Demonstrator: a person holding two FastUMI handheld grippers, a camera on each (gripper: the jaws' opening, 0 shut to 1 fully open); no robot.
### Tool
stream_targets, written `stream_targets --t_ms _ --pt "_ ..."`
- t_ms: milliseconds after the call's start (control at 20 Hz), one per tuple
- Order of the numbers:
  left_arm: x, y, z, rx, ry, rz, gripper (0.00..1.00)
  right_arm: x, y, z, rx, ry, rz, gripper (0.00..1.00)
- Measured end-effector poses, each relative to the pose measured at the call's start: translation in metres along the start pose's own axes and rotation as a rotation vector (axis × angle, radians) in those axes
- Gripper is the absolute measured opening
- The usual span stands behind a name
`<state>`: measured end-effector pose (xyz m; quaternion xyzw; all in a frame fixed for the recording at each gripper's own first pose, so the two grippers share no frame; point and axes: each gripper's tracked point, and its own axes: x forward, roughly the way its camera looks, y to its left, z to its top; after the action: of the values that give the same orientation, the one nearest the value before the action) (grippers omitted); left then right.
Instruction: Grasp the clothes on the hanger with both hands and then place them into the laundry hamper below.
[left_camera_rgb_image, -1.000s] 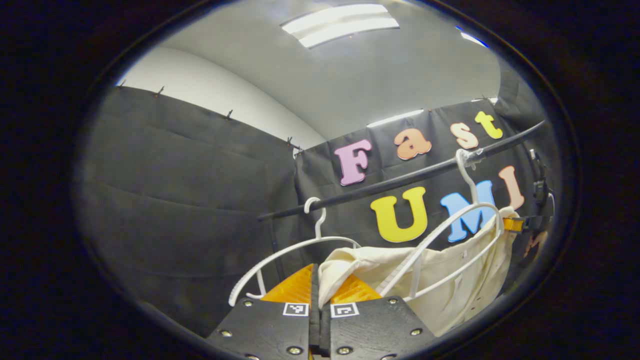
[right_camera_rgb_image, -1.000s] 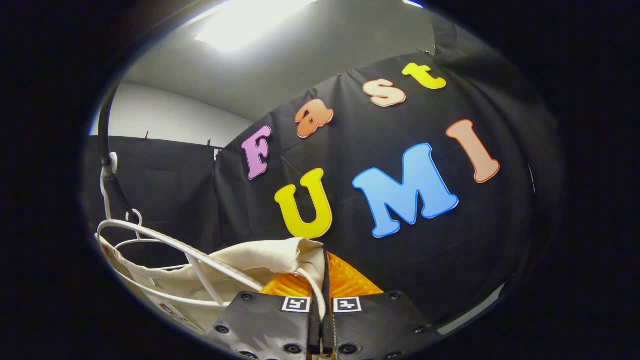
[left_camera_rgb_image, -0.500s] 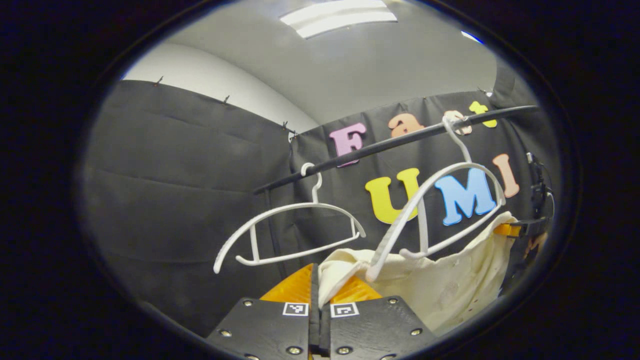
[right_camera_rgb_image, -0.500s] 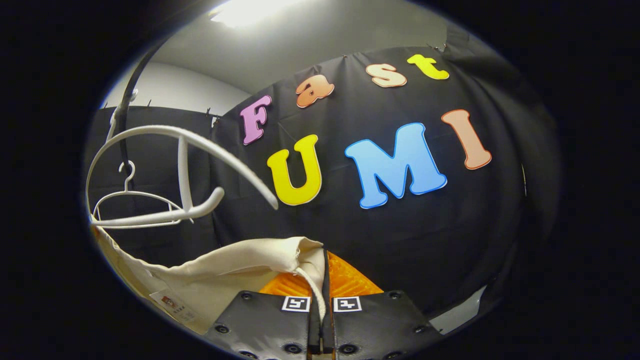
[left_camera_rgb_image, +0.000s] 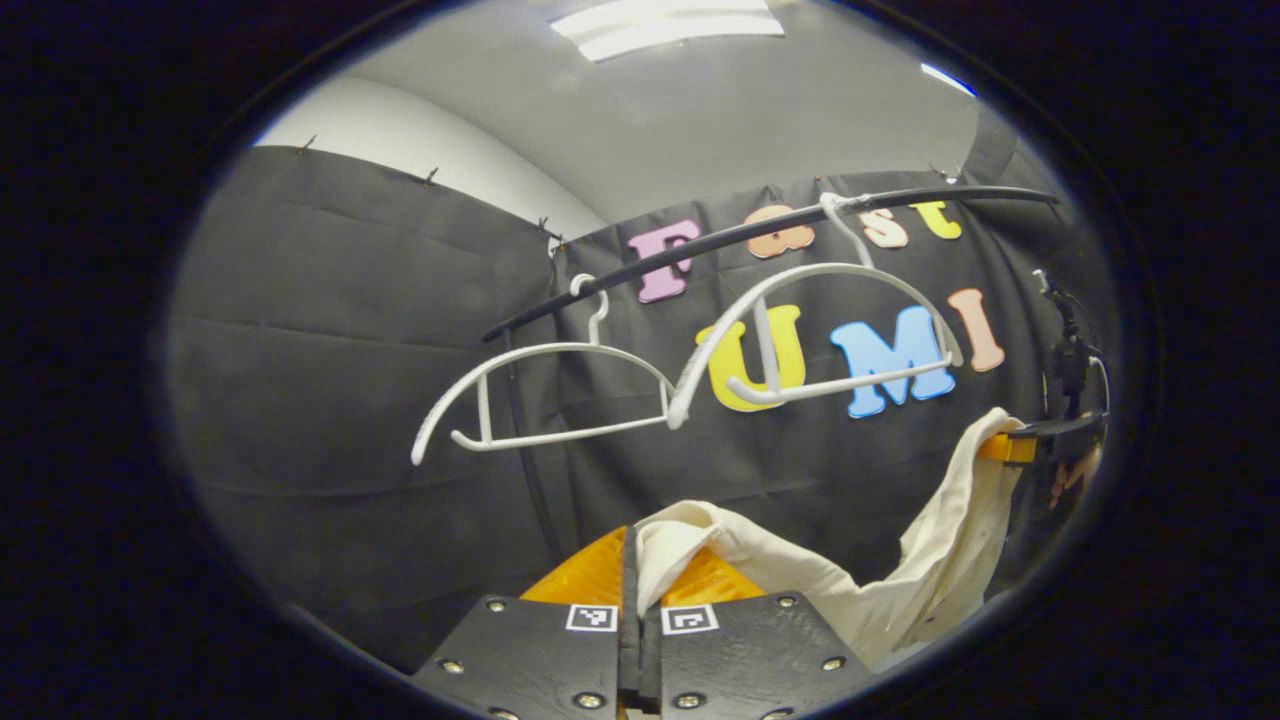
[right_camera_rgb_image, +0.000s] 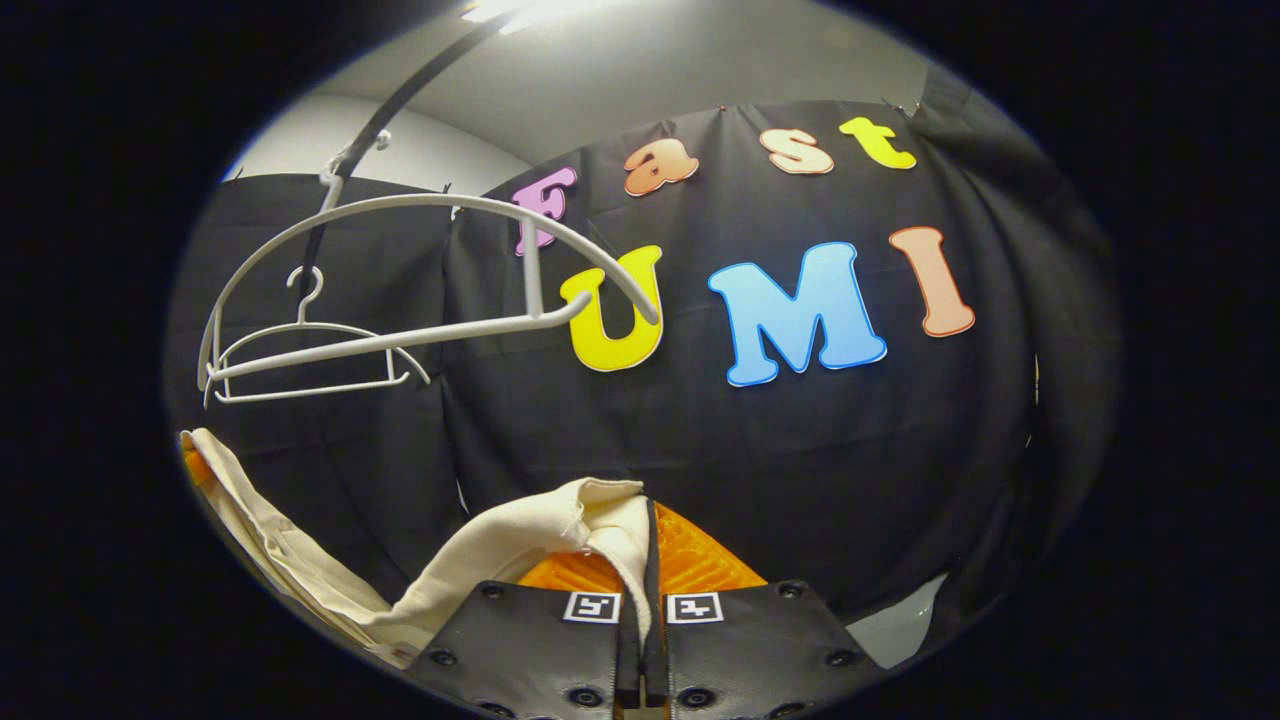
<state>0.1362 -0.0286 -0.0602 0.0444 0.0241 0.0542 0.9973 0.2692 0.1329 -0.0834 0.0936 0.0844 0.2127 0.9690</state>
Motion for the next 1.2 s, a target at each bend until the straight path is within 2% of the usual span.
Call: stream_targets --t_ms 150,200,350,650,1000,1050,1200 --pt "-0.012 -0.017 0.000 -0.021 -0.008 -0.091 0.01 -0.032 0.030 -0.001 -0.004 -0.002 0.025 0.00" --pt "-0.016 -0.023 0.000 -0.030 -0.011 -0.116 0.01 -0.043 0.039 -0.003 -0.002 -0.002 0.029 0.04" --pt "-0.023 -0.040 0.000 -0.063 -0.021 -0.192 0.01 -0.066 0.069 -0.010 0.002 0.013 0.047 0.03" --pt "-0.035 -0.063 -0.014 -0.152 -0.023 -0.314 0.01 -0.103 0.122 -0.034 0.048 0.048 0.075 0.00" --pt "-0.050 -0.089 -0.084 -0.178 0.041 -0.411 0.00 -0.118 0.137 -0.117 0.056 0.160 0.041 0.04" --pt "-0.053 -0.095 -0.095 -0.174 0.059 -0.428 0.01 -0.121 0.138 -0.131 0.054 0.185 0.040 0.07" --pt "-0.053 -0.108 -0.136 -0.152 0.118 -0.456 0.01 -0.119 0.140 -0.165 0.027 0.246 0.039 0.04"
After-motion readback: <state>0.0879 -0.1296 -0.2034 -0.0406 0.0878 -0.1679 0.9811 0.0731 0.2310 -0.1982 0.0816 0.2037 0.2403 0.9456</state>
